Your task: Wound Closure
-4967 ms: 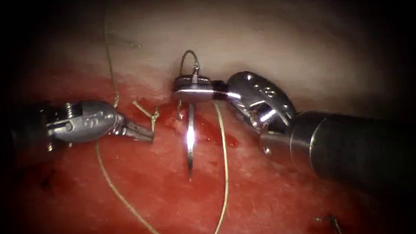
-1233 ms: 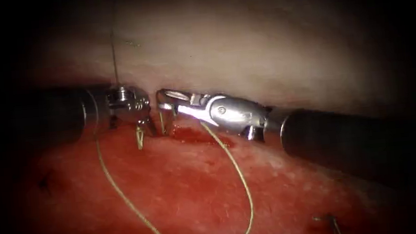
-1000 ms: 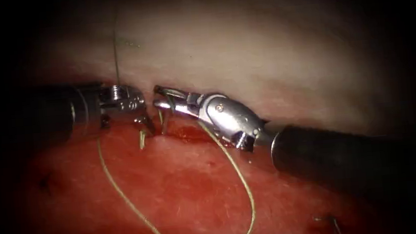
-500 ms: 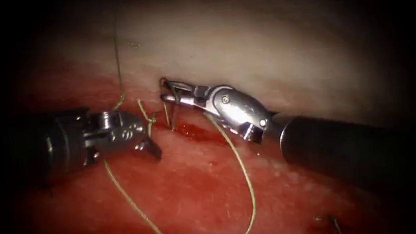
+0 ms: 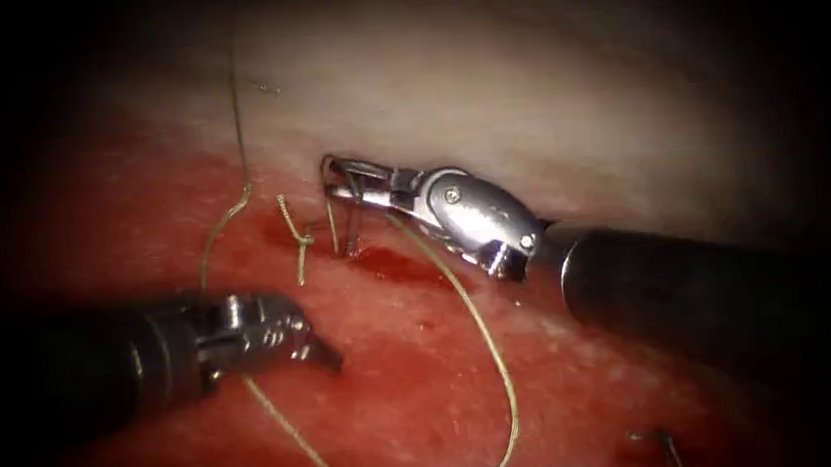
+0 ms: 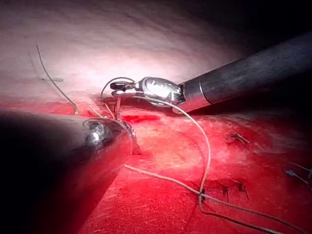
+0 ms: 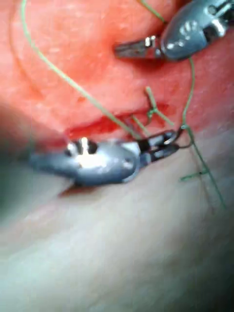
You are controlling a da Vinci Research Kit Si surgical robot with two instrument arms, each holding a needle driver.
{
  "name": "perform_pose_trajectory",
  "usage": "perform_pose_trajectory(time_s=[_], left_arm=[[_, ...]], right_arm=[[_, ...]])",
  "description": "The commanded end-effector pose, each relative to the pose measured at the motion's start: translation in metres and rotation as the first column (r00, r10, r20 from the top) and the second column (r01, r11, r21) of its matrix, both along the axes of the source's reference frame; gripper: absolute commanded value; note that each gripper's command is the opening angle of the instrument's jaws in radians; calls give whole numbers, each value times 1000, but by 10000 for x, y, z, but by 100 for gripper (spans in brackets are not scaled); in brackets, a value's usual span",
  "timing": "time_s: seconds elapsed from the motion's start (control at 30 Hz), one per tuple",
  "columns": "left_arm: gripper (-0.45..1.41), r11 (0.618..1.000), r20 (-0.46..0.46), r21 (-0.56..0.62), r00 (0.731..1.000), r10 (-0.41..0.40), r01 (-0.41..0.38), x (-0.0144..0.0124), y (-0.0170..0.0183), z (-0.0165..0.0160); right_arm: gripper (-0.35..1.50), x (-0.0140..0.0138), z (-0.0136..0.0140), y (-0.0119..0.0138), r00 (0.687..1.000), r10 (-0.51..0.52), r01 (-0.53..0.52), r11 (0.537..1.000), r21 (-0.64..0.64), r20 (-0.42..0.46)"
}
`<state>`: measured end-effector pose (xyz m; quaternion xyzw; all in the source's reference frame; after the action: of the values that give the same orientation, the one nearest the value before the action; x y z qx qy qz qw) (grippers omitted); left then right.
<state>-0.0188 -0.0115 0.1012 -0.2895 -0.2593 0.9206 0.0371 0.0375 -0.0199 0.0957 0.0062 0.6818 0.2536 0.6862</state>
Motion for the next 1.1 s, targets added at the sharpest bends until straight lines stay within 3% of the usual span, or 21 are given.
perform_pose_trajectory(time_s=[0.03, 0.43, 1.1], left_arm=[[-45, 1000, -1, 3, 1000, -3, 3, -5, -1, 9], [-45, 1000, 1, 16, 1000, -22, 22, 5, 3, 27], [-45, 998, -3, 32, 999, -49, 49, 12, 8, 67]], right_arm=[[-35, 5, 4, 3, 1000, -1, 1, 1000, 0, -2], [-35, 3, 5, 8, 998, 8, 6, 971, 238, -59], [-35, 2, 3, 13, 998, 7, 15, 945, 325, -68]])
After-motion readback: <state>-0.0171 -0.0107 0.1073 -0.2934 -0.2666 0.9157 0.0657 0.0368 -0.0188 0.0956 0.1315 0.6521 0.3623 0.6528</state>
